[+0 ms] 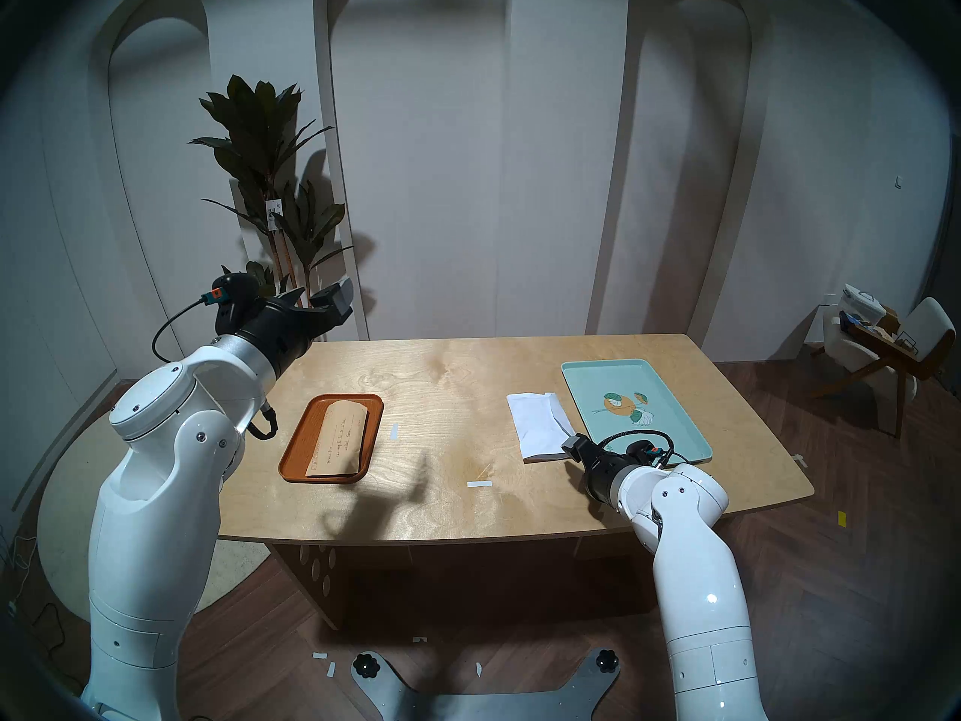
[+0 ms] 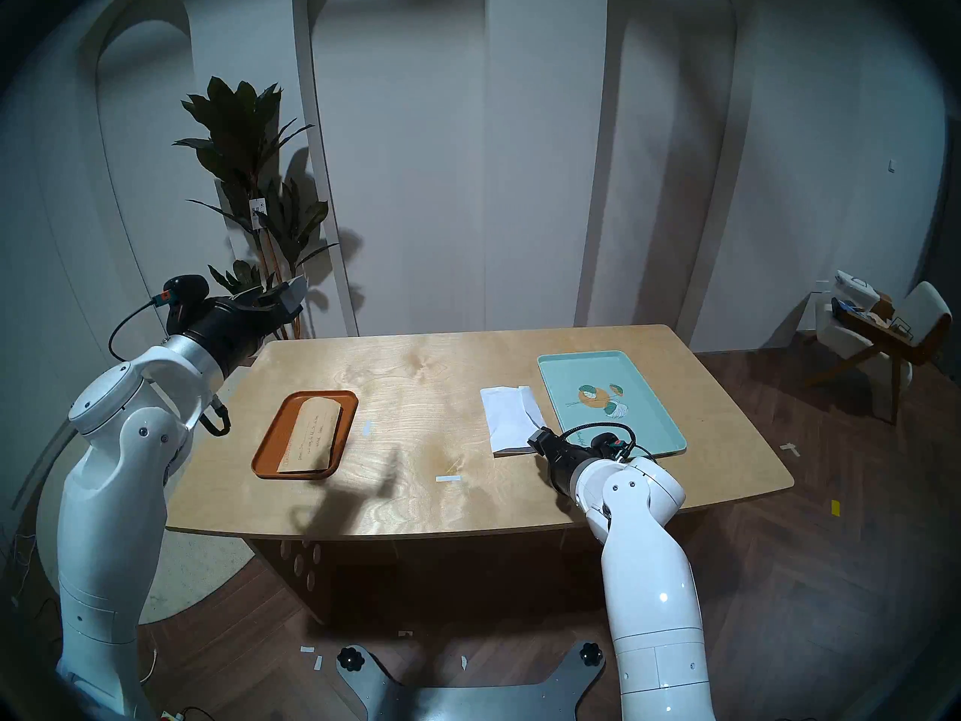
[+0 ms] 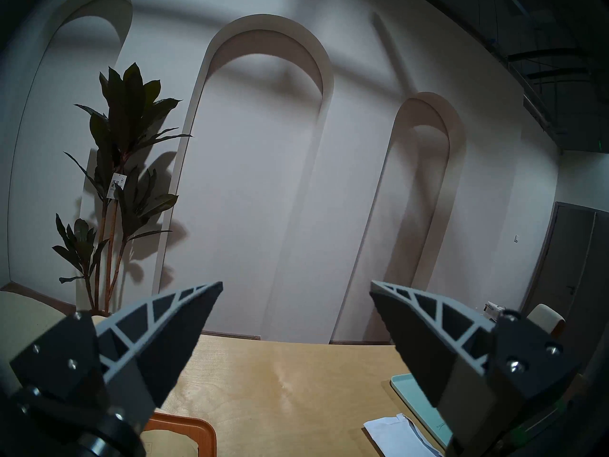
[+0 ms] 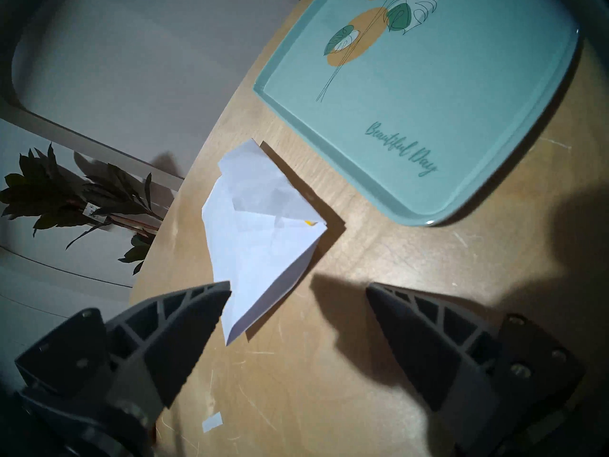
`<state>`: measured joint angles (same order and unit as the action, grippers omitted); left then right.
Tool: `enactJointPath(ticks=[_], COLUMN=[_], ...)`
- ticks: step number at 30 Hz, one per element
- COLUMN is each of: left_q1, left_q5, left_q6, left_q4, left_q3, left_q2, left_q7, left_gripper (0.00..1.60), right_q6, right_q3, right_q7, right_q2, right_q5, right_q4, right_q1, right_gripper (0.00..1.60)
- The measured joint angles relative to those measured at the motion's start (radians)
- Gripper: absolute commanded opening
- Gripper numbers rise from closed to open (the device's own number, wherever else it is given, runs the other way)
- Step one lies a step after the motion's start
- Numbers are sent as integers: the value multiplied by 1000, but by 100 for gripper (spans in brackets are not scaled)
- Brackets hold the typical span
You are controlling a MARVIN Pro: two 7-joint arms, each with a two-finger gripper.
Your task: Sort the mail into the trays, one tray per recipient
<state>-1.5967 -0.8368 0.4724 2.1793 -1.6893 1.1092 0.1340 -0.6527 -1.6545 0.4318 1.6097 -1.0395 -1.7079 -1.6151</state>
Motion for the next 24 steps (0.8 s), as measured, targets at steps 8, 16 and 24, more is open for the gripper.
enactJointPath(ticks=[8, 16, 24], left_q1=[0, 0, 1], left_q5=[2, 3, 4], left_q6=[-1, -2, -2], left_q4=[0, 0, 0], left_q3=[0, 0, 0], left_q2=[-2, -2, -3], left_q7=[-1, -2, -2], left_gripper=[160, 160, 160], right_q6=[27, 45, 65], right_q3=[2, 5, 15], right_q7=[-32, -47, -55], right_q2=[-12, -18, -18], right_q5=[13, 23, 35], right_q4=[58, 114, 166], right_q1=[43, 89, 132], right_gripper=[160, 160, 160])
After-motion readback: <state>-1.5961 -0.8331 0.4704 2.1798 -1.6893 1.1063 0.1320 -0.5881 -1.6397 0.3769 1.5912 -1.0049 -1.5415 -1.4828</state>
